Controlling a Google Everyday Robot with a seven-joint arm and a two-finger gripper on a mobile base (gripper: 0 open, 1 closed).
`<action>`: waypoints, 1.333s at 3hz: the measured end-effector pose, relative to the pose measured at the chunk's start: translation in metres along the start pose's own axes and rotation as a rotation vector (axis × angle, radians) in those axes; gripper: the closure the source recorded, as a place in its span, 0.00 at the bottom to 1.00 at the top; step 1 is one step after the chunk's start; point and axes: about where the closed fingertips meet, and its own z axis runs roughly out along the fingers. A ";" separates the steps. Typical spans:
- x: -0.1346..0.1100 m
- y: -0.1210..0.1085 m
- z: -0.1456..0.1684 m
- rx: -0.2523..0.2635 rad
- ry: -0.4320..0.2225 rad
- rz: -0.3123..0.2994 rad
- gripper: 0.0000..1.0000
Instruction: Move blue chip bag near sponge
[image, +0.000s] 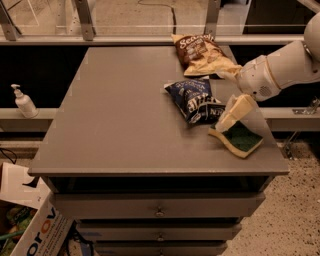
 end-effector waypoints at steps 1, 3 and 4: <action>0.001 0.001 -0.004 0.008 -0.019 0.024 0.00; 0.016 0.003 -0.025 0.059 -0.125 0.153 0.00; 0.021 0.001 -0.040 0.116 -0.205 0.216 0.00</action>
Offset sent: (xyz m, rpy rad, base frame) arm -0.0107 -0.0305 0.0051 0.1570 0.0480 -0.1222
